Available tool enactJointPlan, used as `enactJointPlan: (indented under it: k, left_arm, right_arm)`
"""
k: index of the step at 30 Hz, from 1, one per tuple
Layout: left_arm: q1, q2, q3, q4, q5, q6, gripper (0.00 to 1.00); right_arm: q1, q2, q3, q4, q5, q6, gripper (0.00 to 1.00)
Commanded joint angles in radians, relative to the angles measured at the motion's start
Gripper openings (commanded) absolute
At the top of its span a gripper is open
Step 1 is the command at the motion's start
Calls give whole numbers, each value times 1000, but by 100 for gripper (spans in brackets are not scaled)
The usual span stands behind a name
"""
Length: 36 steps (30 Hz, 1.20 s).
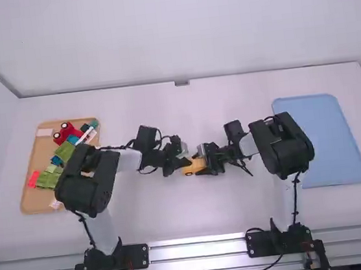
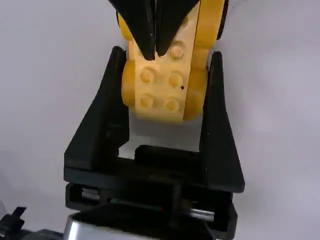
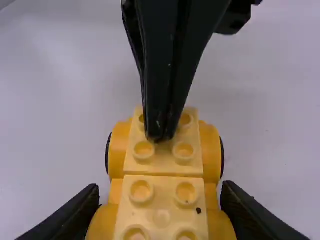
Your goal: Assemble lego blocks to make yellow taxi
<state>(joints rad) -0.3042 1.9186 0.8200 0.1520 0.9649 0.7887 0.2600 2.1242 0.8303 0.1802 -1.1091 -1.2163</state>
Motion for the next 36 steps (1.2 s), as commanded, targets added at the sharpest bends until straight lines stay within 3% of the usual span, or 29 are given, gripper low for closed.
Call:
enactJointPlan:
  k: [1,15,21,26,27,28,29,31,33,35,36]
  left_arm:
    - [-11,73,-28,-14,-67,19,2]
    - [-36,84,-28,-66,-348,-20,2]
    - [-12,-22,21,-51,-128,19,2]
    - [-8,-143,84,-92,-120,19,2]
    - [-8,-182,101,-115,-140,18,7]
    - [-9,-212,114,-134,-157,11,20]
    - [-9,-224,119,-141,-168,10,23]
    - [-10,-301,143,-178,-255,-25,99]
    - [-9,-344,144,-179,-325,-71,99]
    - [-9,-393,144,-183,-420,-174,99]
    - [-9,-425,144,-190,-496,-248,99]
  right_arm:
    - [3,13,7,-2,10,8,46]
    - [3,13,7,-3,10,8,47]
    - [3,13,7,-3,11,8,47]
    - [3,13,7,-3,11,8,49]
    - [3,13,7,-3,10,8,50]
    - [3,13,7,-3,11,8,50]
    - [3,13,7,-3,10,8,50]
    - [3,12,7,-3,10,8,55]
    - [3,11,7,-3,11,12,63]
    - [3,1,8,-2,18,47,82]
    - [3,-8,15,-11,50,86,86]
